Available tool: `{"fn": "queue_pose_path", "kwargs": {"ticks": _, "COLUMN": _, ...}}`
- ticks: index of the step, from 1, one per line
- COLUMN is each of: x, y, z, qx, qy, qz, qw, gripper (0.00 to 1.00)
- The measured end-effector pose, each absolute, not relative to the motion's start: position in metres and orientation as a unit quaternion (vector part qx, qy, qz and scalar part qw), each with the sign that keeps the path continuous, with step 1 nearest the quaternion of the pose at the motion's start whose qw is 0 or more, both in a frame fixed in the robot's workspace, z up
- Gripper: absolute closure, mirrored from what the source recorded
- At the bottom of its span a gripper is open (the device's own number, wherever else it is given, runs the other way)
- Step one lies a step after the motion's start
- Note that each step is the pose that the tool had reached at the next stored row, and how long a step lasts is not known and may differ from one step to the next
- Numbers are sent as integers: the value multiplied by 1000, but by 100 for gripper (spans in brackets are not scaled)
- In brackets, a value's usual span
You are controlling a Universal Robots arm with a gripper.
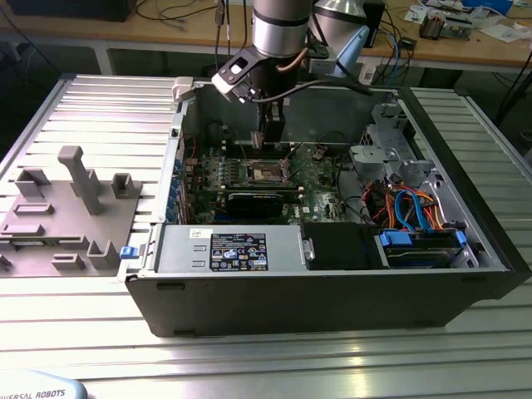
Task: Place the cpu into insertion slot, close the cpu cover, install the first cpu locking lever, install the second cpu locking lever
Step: 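Place the cpu into insertion slot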
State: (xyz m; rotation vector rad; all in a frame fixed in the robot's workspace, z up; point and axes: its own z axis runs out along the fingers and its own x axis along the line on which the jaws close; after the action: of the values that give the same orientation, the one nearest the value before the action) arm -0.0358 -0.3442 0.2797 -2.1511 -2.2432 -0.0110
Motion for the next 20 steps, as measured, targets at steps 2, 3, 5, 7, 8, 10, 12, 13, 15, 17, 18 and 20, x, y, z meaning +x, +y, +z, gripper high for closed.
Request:
{"fn": "queue_pose_path", "kwargs": {"ticks": 2, "x": -36, "y": -344, "z": 278, "qx": -692, "qy": -722, "qz": -4, "qw": 17, "gripper": 46}}
{"fn": "queue_pose_path", "kwargs": {"ticks": 3, "x": -36, "y": -344, "z": 278, "qx": -692, "qy": -722, "qz": -4, "qw": 17, "gripper": 46}}
{"fn": "queue_pose_path", "kwargs": {"ticks": 5, "x": -36, "y": -344, "z": 277, "qx": -692, "qy": -722, "qz": -3, "qw": 17, "gripper": 46}}
{"fn": "queue_pose_path", "kwargs": {"ticks": 7, "x": -36, "y": -344, "z": 276, "qx": -692, "qy": -722, "qz": -4, "qw": 17, "gripper": 46}}
{"fn": "queue_pose_path", "kwargs": {"ticks": 8, "x": -36, "y": -344, "z": 275, "qx": -692, "qy": -722, "qz": -3, "qw": 17, "gripper": 46}}
{"fn": "queue_pose_path", "kwargs": {"ticks": 10, "x": -36, "y": -344, "z": 274, "qx": -692, "qy": -722, "qz": -3, "qw": 17, "gripper": 46}}
{"fn": "queue_pose_path", "kwargs": {"ticks": 12, "x": -36, "y": -344, "z": 272, "qx": -692, "qy": -722, "qz": -3, "qw": 17, "gripper": 46}}
{"fn": "queue_pose_path", "kwargs": {"ticks": 13, "x": -36, "y": -344, "z": 272, "qx": -692, "qy": -722, "qz": -4, "qw": 17, "gripper": 46}}
{"fn": "queue_pose_path", "kwargs": {"ticks": 15, "x": -36, "y": -344, "z": 270, "qx": -692, "qy": -722, "qz": -4, "qw": 17, "gripper": 46}}
{"fn": "queue_pose_path", "kwargs": {"ticks": 17, "x": -35, "y": -344, "z": 268, "qx": -692, "qy": -722, "qz": -4, "qw": 17, "gripper": 46}}
{"fn": "queue_pose_path", "kwargs": {"ticks": 18, "x": -35, "y": -345, "z": 267, "qx": -692, "qy": -722, "qz": -4, "qw": 17, "gripper": 46}}
{"fn": "queue_pose_path", "kwargs": {"ticks": 20, "x": -35, "y": -345, "z": 266, "qx": -692, "qy": -722, "qz": -3, "qw": 17, "gripper": 46}}
